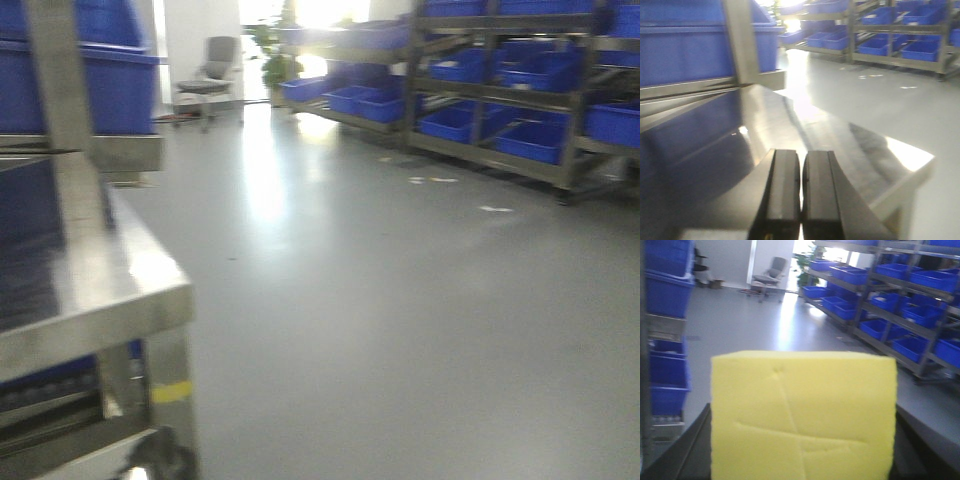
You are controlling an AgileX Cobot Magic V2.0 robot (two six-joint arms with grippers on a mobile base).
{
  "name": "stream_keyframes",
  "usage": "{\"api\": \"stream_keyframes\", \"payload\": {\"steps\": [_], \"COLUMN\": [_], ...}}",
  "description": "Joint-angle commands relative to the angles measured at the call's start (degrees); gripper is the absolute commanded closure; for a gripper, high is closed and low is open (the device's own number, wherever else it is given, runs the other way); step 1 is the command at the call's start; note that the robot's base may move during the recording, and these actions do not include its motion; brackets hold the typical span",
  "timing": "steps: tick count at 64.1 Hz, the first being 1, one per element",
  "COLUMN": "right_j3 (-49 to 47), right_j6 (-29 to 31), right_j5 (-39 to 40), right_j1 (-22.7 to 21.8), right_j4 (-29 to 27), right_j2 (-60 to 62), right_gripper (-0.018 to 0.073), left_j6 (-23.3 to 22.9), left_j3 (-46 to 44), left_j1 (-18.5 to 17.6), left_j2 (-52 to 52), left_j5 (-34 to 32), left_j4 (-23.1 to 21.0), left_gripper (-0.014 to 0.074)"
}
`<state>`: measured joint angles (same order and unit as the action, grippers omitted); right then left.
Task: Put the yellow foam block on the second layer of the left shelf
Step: 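Drive the base away from the table holding the cube in the right gripper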
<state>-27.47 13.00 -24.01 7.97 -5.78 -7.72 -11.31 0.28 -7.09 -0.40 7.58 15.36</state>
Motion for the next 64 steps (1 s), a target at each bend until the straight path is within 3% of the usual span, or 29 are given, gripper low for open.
{"api": "stream_keyframes", "payload": {"steps": [1, 64], "right_j3": [-1.68, -1.68], "right_j6": [0.12, 0.12], "right_j5": [5.34, 5.34], "right_j1": [-0.39, -0.39], "right_j4": [0.26, 0.26], "right_j2": [-0.80, -0.80], "right_gripper": [0.0240, 0.0240], "left_j6": [-0.22, -0.22], "left_j3": [1.58, 1.58], "left_j1": [-0.43, -0.43], "left_j2": [-0.86, -0.86], "left_j5": [-4.91, -4.91], "left_j4": [-0.16, -0.16], "left_gripper": [0.0460, 0.0460]}}
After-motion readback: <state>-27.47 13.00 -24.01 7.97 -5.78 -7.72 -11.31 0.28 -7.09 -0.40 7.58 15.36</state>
